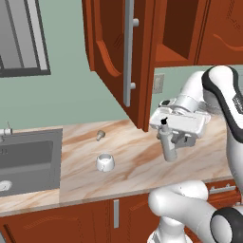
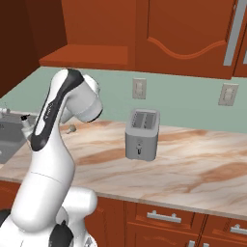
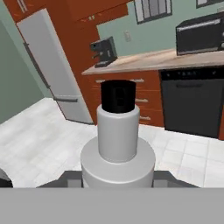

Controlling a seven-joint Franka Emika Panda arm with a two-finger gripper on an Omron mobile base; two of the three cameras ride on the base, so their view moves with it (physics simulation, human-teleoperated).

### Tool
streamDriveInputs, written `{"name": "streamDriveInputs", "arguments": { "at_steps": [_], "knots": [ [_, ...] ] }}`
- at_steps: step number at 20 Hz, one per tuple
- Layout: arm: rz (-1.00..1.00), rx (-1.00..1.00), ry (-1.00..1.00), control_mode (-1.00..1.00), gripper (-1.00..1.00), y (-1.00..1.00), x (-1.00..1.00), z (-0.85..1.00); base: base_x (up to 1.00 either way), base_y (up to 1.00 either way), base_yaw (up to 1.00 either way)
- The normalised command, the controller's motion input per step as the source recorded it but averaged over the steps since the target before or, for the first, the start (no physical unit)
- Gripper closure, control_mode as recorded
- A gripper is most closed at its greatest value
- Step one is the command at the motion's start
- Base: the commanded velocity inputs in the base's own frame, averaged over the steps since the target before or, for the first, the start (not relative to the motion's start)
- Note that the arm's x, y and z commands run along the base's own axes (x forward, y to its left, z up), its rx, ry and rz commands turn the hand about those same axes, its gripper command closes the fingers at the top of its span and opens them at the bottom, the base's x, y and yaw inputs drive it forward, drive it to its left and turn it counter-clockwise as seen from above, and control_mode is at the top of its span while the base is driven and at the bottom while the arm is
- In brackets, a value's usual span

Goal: Open the cabinet. Pick the soap dispenser and place it next to the sink. Then close the cabinet.

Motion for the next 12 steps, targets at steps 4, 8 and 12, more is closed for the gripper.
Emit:
{"name": "streamDriveInputs", "arguments": {
  "at_steps": [4,8,12],
  "knots": [
    [-0.02,0.17,-0.13,-1.00,1.00,0.00,-0.16,-0.15,0.00,0.00,0.00],
    [-0.13,0.25,-0.10,-1.00,1.00,0.00,-0.13,-0.19,0.00,0.00,0.00],
    [-0.12,0.29,-0.10,-1.00,1.00,0.00,0.00,-0.20,0.00,0.00,0.00]
  ]
}}
